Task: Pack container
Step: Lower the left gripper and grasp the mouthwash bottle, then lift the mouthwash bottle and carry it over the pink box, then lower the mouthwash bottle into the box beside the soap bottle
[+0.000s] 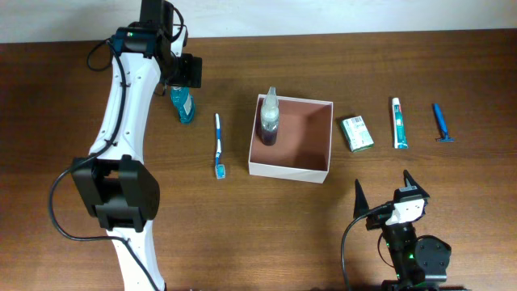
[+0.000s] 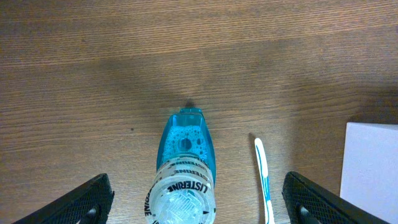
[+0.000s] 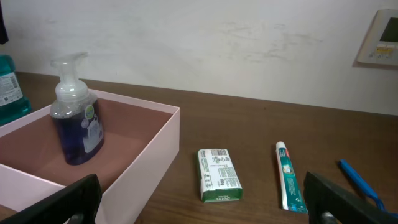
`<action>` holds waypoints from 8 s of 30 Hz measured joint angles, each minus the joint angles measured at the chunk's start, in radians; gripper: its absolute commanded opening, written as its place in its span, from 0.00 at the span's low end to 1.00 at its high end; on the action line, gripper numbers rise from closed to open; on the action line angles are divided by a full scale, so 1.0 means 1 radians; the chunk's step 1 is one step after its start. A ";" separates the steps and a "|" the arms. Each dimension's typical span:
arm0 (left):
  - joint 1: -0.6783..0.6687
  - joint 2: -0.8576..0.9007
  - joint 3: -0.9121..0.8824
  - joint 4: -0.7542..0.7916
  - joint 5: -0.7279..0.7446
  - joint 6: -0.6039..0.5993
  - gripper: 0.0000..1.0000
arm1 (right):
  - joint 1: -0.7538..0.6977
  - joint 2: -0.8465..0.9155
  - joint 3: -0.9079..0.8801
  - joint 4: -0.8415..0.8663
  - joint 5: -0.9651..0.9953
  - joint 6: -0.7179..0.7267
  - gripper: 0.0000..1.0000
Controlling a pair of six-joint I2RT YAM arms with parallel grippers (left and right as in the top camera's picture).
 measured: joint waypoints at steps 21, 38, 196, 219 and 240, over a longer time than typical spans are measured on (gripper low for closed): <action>0.000 0.071 -0.005 0.000 0.000 -0.002 0.83 | 0.000 0.000 0.000 0.000 0.000 0.000 0.99; 0.000 0.071 0.003 -0.003 0.000 0.004 0.59 | 0.000 0.000 0.000 0.000 0.000 0.000 0.99; -0.618 0.078 0.486 -0.239 -0.021 -0.193 0.20 | 0.000 0.000 0.000 0.000 0.000 0.000 0.99; -0.585 0.078 0.346 -0.176 -0.077 -0.234 0.20 | 0.000 0.000 0.000 0.000 0.000 0.001 0.99; -0.575 0.078 0.266 -0.105 -0.081 -0.260 0.20 | 0.000 0.000 0.000 0.000 0.000 0.000 0.99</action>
